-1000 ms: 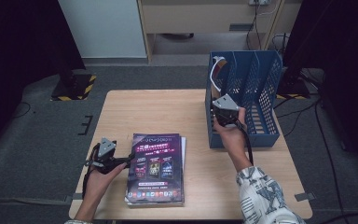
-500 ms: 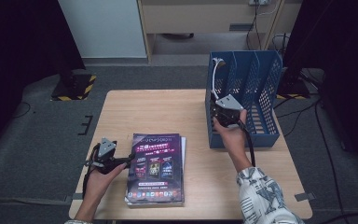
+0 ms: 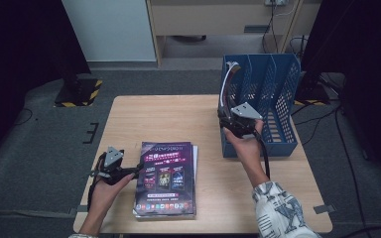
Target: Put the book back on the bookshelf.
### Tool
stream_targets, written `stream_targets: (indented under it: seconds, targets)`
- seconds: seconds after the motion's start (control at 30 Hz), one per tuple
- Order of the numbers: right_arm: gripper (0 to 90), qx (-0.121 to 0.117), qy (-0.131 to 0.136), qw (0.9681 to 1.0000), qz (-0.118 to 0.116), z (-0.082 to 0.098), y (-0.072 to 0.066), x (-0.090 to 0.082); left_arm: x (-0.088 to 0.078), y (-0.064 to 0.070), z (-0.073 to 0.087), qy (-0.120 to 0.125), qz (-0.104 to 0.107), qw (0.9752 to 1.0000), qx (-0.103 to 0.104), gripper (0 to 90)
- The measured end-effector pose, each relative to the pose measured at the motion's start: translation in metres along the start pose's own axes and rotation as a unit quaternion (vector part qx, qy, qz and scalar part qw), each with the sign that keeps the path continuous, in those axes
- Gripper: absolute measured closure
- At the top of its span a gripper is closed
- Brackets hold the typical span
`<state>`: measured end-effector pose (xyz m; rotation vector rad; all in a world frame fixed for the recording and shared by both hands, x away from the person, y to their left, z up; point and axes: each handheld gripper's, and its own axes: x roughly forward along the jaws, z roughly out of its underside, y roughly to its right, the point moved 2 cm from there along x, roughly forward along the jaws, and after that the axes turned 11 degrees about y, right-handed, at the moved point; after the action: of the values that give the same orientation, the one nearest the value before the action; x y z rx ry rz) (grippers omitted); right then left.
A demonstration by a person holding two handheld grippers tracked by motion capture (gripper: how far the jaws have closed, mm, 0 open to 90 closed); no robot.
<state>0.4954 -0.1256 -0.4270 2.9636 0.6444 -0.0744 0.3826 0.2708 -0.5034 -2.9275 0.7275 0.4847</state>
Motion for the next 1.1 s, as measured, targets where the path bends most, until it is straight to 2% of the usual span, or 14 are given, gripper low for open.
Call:
stream_targets:
  seconds: [0.2, 0.4, 0.73, 0.9, 1.1]
  targets:
    - [34.5, 0.000, -0.003, 1.0000, -0.001, 0.001, -0.001, -0.001, 0.000, 0.000, 0.000, -0.001, 0.000, 1.0000, 0.000, 6.5]
    - [38.6, -0.003, 0.002, 1.0000, 0.003, 0.000, -0.002, -0.001, 0.000, 0.000, 0.000, -0.001, 0.001, 1.0000, 0.001, 6.6]
    - [32.8, 0.007, -0.001, 1.0000, -0.003, 0.003, -0.005, -0.004, 0.001, 0.000, 0.000, -0.001, 0.001, 1.0000, 0.001, 6.6]
    - [29.5, 0.002, -0.001, 1.0000, 0.000, 0.006, -0.007, -0.006, 0.000, 0.000, 0.000, -0.001, 0.001, 1.0000, 0.001, 6.6]
    - [21.9, 0.013, -0.009, 0.9998, -0.009, 0.006, -0.008, -0.011, 0.000, 0.000, 0.000, -0.002, 0.001, 1.0000, 0.002, 6.6]
